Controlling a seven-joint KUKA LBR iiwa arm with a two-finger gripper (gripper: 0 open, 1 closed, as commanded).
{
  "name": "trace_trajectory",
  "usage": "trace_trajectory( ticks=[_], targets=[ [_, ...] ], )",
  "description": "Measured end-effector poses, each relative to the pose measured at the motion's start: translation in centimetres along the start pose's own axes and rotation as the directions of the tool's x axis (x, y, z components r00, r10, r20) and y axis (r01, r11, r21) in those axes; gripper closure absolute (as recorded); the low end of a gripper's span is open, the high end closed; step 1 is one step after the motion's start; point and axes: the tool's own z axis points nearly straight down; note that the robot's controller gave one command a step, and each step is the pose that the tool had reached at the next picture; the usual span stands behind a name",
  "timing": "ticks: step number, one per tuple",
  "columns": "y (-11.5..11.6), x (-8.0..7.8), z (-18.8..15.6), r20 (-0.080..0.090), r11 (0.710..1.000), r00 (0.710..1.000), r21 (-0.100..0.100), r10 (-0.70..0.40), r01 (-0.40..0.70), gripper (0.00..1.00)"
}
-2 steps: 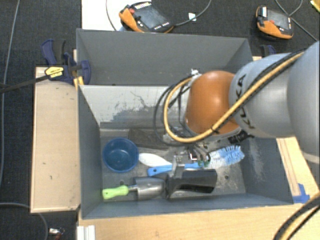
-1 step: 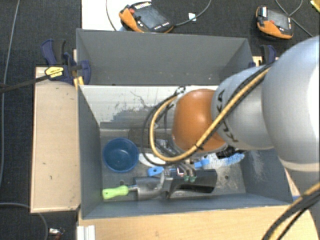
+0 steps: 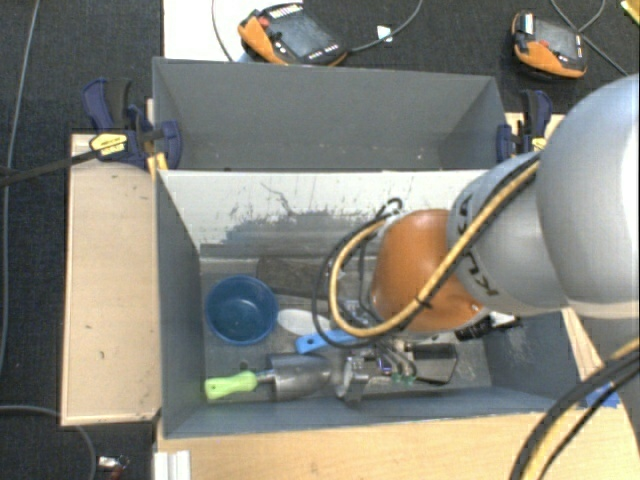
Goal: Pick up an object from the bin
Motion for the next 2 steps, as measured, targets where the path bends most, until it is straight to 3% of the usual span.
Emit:
trace_trajectory(
  ticks=[1, 2],
  targets=[
    [3.1, -0.23, -0.11, 0.01, 0.993, 0.993, -0.006, -0.121, 0.121, 1.0],
    [3.1, -0.23, -0.14, 0.01, 0.993, 0.993, -0.006, -0.12, 0.12, 1.0]
  ],
)
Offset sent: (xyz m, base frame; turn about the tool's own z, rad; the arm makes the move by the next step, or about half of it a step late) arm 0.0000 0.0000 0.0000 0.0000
